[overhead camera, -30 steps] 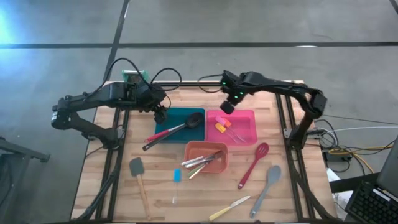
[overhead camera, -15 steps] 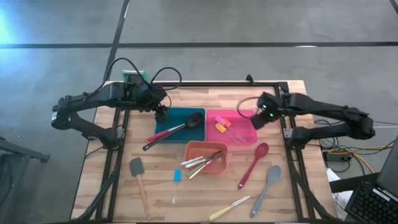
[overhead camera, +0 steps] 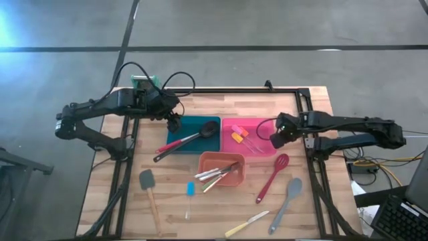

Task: Pick & Place Kitchen Items
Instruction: Adjust the red bin, then put the red serving spoon into the blue bin

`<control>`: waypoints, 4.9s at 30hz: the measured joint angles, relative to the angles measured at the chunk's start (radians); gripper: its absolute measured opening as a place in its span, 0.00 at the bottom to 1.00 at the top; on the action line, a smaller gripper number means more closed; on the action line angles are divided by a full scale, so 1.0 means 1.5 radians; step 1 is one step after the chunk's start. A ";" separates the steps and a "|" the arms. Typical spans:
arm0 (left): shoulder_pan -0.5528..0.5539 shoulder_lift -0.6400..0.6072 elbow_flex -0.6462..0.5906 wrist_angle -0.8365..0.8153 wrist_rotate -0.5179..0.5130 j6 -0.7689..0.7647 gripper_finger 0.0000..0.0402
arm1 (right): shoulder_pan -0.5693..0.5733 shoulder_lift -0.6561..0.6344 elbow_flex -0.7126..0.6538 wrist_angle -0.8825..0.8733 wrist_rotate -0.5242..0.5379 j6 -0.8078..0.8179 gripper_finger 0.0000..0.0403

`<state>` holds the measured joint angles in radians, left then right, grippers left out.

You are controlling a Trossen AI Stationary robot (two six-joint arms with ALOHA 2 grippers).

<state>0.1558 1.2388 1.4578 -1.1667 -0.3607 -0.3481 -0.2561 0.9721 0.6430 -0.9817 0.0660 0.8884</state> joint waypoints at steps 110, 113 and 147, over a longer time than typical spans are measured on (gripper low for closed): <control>0.001 -0.001 -0.005 0.005 0.003 0.129 0.64 | 0.519 0.383 0.235 0.029 -0.015 0.935 0.51; 0.001 -0.001 -0.005 0.005 0.003 0.129 0.64 | 0.512 0.381 0.194 0.045 -0.045 0.942 0.55; 0.001 0.001 -0.005 0.009 0.015 0.112 0.64 | 0.430 0.392 0.038 0.141 -0.027 0.890 0.25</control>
<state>0.1570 1.2400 1.4502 -1.1526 -0.3381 -0.1803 0.3889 1.5600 0.7006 -0.7708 0.0262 2.2241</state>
